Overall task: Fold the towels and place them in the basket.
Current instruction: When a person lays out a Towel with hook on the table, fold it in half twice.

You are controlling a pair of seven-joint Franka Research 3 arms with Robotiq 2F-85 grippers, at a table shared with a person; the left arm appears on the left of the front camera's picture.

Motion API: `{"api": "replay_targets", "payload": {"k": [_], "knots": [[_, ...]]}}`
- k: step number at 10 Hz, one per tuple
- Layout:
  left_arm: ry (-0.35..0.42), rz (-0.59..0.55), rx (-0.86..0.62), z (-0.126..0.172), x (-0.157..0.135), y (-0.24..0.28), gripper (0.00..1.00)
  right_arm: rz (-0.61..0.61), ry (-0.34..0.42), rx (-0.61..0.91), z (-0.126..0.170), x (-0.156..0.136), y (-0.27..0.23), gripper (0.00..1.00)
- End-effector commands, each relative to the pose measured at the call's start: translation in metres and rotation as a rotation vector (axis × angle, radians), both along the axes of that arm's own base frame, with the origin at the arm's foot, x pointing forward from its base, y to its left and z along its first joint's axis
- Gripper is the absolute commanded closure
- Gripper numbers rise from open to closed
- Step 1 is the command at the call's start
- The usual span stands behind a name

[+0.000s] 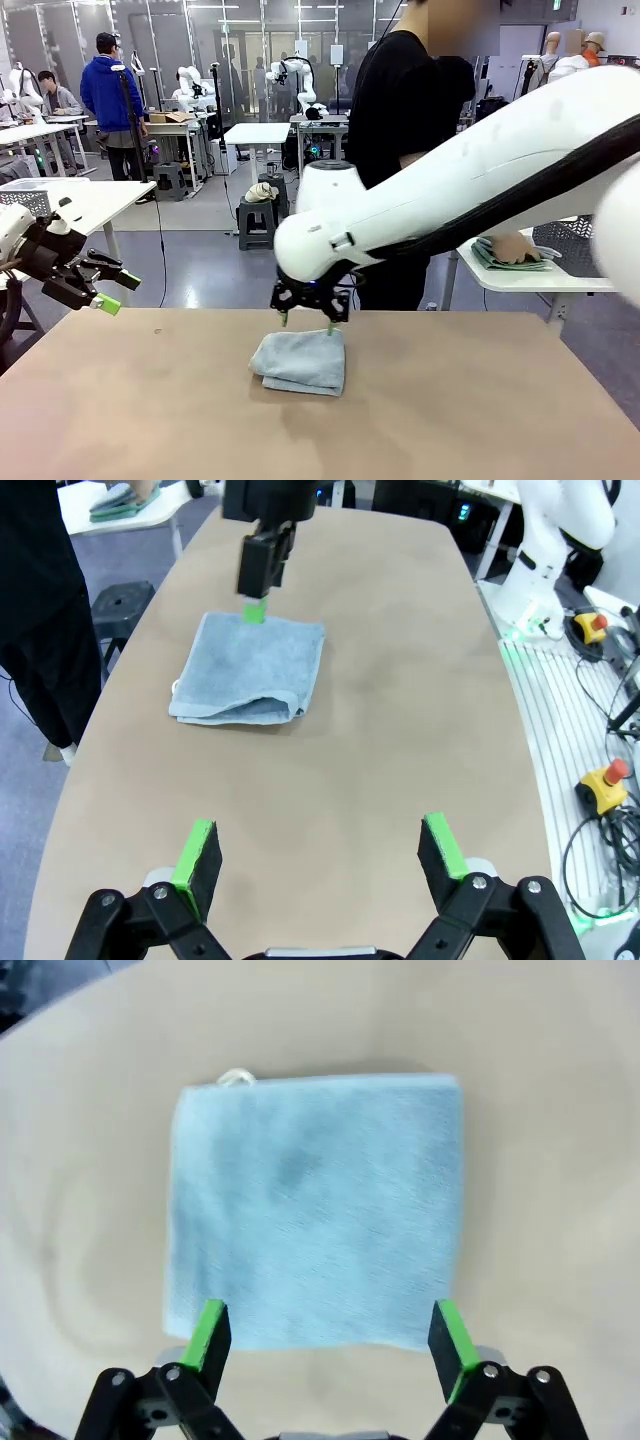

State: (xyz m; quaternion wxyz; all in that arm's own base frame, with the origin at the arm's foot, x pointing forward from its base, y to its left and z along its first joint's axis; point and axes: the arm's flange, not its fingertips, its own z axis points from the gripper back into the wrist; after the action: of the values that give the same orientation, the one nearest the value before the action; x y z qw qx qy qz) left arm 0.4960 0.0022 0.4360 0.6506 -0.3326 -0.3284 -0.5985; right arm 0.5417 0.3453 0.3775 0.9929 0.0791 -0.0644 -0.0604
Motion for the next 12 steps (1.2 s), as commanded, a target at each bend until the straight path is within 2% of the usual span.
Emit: {"api": "replay_targets", "payload": {"k": [1,2,5,8,12], "knots": [[-0.002,-0.002,0.005,0.001,0.0,0.001,0.0,0.108,-0.018,0.046,-0.021,-0.022,-0.042,0.0],[-0.002,-0.002,0.005,0.001,0.0,0.001,0.0,0.145,-0.046,0.07,-0.034,-0.021,-0.052,0.0],[-0.002,-0.002,0.005,0.001,0.0,0.001,0.0,0.154,-0.058,0.16,-0.061,-0.01,-0.065,0.0],[-0.002,-0.002,0.005,0.001,0.0,0.001,0.0,0.116,-0.031,0.171,-0.06,-0.007,-0.073,0.0],[-0.002,-0.002,0.005,0.001,0.0,0.001,0.0,0.118,-0.044,0.144,-0.064,-0.008,-0.064,0.0]]}}
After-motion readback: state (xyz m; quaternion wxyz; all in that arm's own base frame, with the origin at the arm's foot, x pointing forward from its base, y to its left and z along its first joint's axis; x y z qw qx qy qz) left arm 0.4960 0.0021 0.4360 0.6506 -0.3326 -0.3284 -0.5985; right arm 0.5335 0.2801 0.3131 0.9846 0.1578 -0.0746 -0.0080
